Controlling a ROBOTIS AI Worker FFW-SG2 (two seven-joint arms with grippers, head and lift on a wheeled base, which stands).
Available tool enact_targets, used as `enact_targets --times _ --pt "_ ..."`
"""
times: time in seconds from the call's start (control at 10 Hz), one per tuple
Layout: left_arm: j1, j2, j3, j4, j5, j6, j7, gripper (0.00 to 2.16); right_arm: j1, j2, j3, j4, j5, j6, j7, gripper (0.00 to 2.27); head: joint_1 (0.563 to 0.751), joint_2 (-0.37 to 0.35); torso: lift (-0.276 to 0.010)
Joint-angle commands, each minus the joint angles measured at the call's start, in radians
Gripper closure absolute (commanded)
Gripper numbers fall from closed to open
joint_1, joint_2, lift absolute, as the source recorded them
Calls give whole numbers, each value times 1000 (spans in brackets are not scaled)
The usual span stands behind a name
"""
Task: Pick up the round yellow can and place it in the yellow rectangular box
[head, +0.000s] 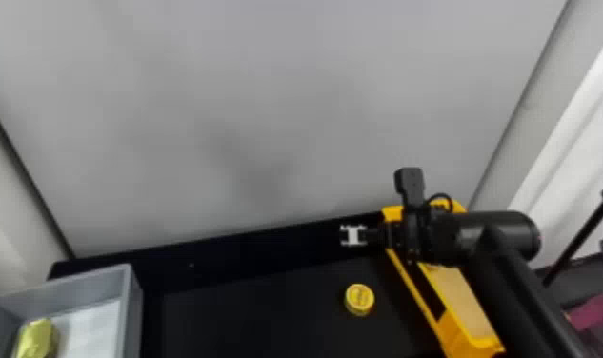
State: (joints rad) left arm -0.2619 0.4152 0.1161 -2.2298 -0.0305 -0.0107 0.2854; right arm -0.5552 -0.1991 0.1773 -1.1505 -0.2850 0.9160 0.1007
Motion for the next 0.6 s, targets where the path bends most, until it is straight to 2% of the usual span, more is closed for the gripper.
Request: enact_targets --times 0.0,0.3,0.5 --pt "0 1 1 2 0 -11 0 314 34 -2 13 31 7 -10 10 154 606 -81 0" --pt "1 -7 7 7 1 -21 0 314 41 -3 15 97 27 -14 56 154 606 -81 0" --pt "3 -7 7 9 1 -29 0 314 51 -3 15 132 32 -27 56 154 606 -81 0"
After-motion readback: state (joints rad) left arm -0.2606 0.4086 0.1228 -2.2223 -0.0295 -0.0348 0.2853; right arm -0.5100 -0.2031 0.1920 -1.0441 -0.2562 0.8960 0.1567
